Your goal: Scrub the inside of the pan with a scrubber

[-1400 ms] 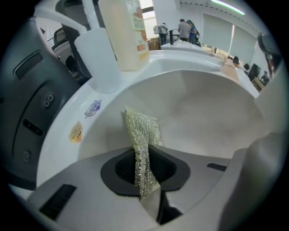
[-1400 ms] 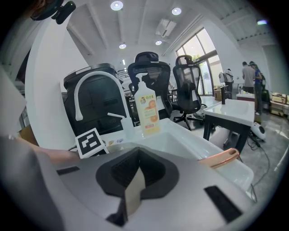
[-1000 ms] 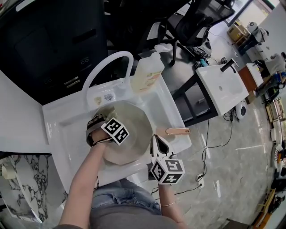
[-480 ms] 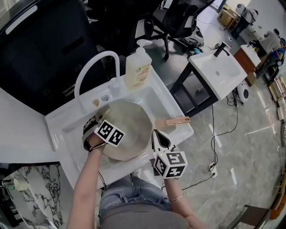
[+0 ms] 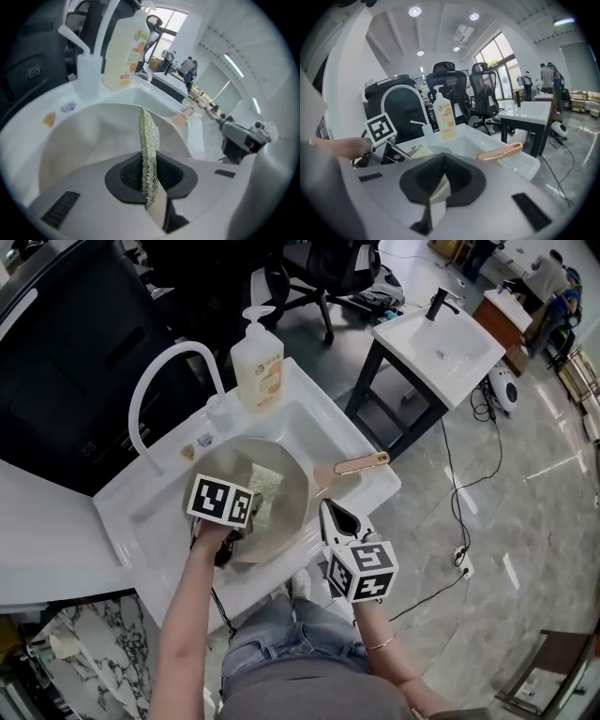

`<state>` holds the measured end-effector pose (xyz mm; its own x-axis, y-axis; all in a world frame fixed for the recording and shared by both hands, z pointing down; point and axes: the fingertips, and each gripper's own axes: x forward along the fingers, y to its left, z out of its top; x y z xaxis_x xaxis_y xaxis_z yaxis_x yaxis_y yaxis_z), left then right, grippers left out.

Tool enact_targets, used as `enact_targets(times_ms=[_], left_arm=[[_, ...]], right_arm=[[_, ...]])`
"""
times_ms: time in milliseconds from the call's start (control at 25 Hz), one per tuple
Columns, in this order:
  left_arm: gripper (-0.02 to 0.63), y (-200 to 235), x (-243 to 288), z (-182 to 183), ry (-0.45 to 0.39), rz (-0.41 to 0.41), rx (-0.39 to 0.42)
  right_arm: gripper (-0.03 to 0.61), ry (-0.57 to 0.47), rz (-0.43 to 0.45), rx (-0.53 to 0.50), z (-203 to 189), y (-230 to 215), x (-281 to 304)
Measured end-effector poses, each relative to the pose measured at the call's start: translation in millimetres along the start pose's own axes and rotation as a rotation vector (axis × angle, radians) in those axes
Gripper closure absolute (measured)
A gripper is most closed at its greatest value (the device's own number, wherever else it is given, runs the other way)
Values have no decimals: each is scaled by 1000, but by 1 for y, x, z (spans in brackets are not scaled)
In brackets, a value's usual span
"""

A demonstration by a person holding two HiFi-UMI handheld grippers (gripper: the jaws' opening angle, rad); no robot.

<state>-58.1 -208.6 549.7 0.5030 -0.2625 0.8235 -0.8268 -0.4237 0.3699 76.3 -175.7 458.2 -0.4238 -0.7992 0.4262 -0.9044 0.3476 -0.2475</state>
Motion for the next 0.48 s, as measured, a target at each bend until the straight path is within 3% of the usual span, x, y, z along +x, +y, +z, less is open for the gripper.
enact_targets(times_ms=[240, 320, 480], left_arm=[[552, -38, 28, -21, 157, -252, -106], [554, -38, 37, -30, 214, -266, -105], [555, -27, 45, -49, 332, -210, -35]], right_arm=[[568, -2, -26, 21, -6, -9, -13], [568, -1, -32, 27, -7, -11, -16], [568, 6, -35, 31, -10, -12, -19]])
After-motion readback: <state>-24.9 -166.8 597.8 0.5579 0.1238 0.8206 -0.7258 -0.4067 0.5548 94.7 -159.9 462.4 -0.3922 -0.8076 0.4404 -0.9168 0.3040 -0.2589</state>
